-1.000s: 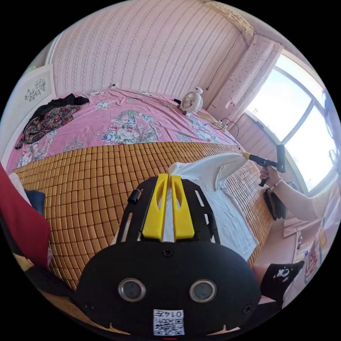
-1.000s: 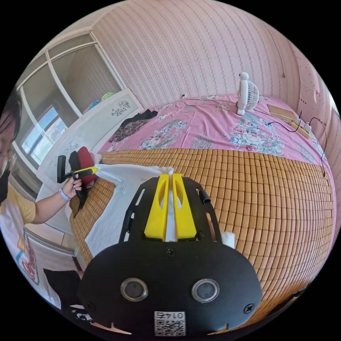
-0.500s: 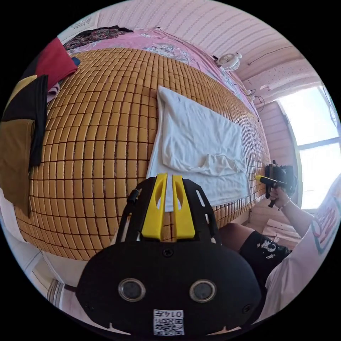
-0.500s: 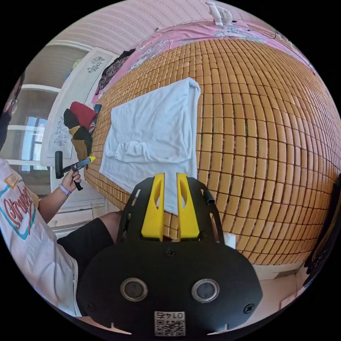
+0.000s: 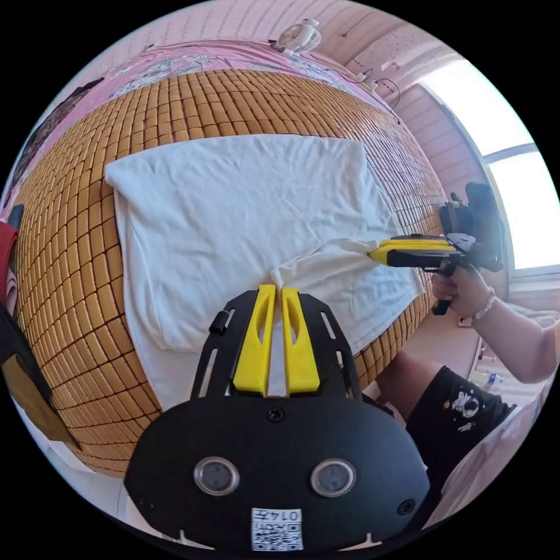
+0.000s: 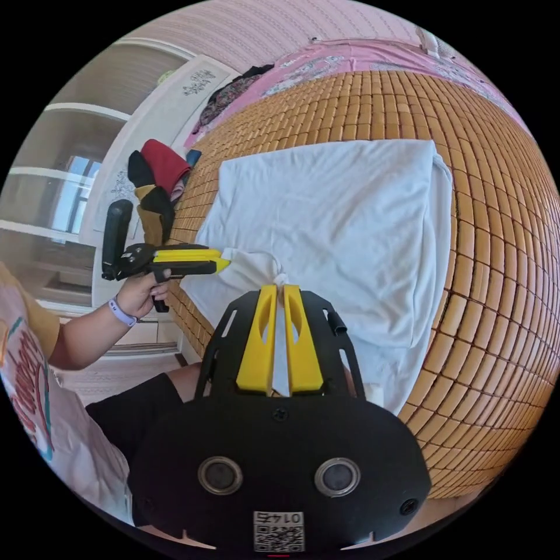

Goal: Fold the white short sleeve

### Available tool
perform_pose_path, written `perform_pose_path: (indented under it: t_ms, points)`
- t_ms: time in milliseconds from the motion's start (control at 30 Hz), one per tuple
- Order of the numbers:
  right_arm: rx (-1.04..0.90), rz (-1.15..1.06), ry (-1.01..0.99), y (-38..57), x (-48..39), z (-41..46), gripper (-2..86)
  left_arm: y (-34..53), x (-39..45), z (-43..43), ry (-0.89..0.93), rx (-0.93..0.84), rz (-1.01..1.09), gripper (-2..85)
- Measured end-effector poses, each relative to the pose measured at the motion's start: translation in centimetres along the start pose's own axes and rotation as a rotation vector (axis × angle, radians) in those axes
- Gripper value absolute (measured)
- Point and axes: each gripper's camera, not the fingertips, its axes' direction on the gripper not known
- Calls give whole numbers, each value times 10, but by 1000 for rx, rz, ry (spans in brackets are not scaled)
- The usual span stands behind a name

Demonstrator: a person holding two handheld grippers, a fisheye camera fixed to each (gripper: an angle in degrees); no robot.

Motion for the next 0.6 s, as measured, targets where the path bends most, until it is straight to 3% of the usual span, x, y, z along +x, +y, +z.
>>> perform_pose_path:
  t_ms: [133,267,433,600]
  points:
    - [-91,-166,-42,29,-24,-5,37,27,8,-15,95,-12,49,10]
    - [-285,-119,-21,55,-24,14,65,69,14,-15,117,-72,31,36]
    - [-230,-68,109,61,-33,10,59,80,16,-9,114,-137,-7,49]
    - [-132,-148,282,31,-69,16,20,56,35,-17,110,11,41,42]
